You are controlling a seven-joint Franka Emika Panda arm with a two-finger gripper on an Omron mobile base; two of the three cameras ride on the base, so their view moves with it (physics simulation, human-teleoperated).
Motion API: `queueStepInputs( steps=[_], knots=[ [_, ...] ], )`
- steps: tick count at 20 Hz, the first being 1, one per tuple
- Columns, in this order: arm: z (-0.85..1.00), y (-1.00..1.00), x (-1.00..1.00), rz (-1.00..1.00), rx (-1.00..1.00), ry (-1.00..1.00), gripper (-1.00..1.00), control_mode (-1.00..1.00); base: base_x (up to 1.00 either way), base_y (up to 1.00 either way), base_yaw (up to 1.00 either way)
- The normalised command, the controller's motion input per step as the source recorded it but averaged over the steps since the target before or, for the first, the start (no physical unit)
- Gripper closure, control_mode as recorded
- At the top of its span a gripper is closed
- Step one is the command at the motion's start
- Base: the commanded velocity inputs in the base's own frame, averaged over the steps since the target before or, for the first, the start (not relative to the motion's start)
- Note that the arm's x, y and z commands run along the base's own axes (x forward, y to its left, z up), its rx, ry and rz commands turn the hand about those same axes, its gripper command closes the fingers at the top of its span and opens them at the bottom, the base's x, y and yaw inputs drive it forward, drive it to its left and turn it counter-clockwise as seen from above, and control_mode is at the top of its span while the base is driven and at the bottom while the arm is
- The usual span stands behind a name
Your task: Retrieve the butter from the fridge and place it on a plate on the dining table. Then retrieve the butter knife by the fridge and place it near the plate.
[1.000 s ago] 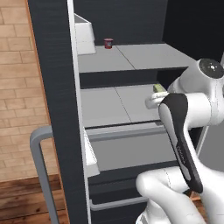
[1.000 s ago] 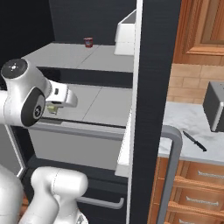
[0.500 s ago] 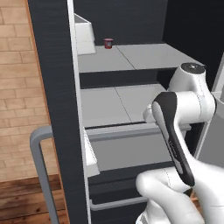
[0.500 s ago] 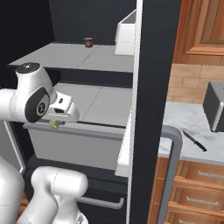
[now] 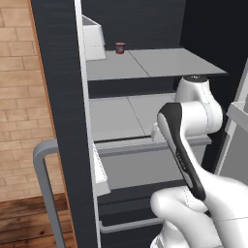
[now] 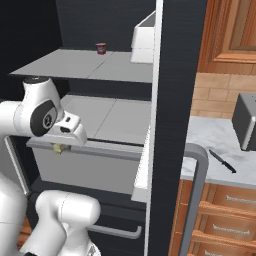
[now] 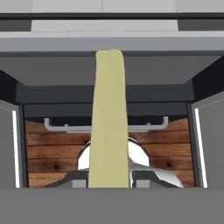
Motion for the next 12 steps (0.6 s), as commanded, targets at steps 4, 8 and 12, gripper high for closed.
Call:
queueStepInputs(
  steps=[4,8,12],
  knots=[
    [-0.28,0.04,-0.06,0.0,0.0,-0.15,1.0,-1.0,0.0,0.0,0.0],
    [-0.25,-0.35,-0.16,0.02,-0.01,0.0,1.0,-1.0,0.0,0.0,0.0],
    [-0.21,-0.22,-0.25,0.0,-0.01,0.0,1.0,-1.0,0.0,0.0,0.0]
  ],
)
